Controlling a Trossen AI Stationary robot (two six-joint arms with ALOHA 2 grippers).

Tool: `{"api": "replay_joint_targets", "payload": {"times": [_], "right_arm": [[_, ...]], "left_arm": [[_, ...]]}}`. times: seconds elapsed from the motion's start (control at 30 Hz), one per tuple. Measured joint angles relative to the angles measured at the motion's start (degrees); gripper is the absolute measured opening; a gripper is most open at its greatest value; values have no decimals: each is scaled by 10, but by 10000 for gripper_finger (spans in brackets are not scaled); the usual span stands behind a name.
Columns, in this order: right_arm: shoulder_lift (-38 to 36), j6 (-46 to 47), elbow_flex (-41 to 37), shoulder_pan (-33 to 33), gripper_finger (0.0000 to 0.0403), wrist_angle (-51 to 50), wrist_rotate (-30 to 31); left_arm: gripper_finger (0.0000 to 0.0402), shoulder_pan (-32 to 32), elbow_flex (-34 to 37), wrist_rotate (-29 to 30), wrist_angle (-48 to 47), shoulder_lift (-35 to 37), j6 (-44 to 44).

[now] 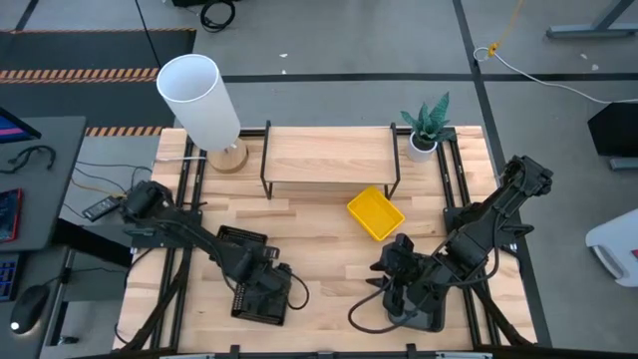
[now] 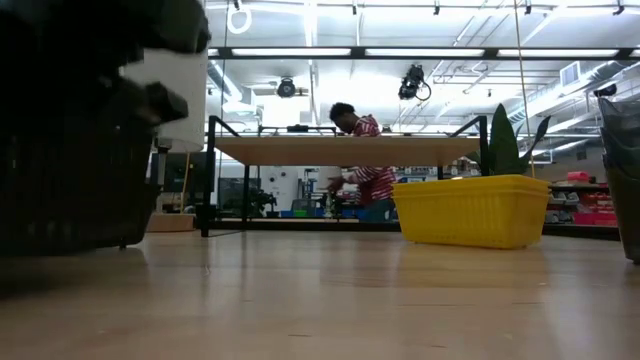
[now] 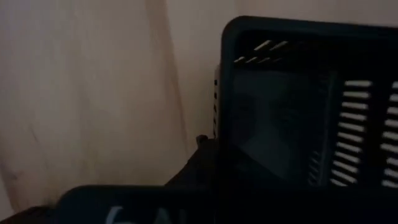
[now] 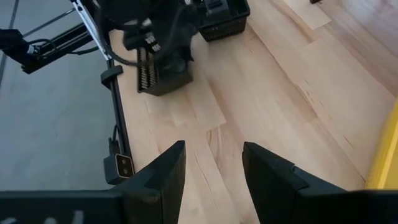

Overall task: Stack baskets on shelf by color
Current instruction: Stack the bottom black bin on top of the top black bin

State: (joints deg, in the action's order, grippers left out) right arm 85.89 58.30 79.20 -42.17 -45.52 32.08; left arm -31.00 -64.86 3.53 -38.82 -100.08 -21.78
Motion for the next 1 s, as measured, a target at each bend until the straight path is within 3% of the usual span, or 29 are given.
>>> {"api": "replay_joint_targets", "payload": {"times": [0.37, 0.73, 1.0], "right_arm": [[0, -10, 0, 2, 164, 10, 3], [0, -16, 0, 6, 164, 14, -1], [0, -17, 0, 7, 164, 21, 3]], "left_arm": [[2, 28, 0, 0, -13, 128, 16], [1, 108, 0, -5, -198, 228, 90], [1, 177, 0, -20, -280, 241, 183]]}}
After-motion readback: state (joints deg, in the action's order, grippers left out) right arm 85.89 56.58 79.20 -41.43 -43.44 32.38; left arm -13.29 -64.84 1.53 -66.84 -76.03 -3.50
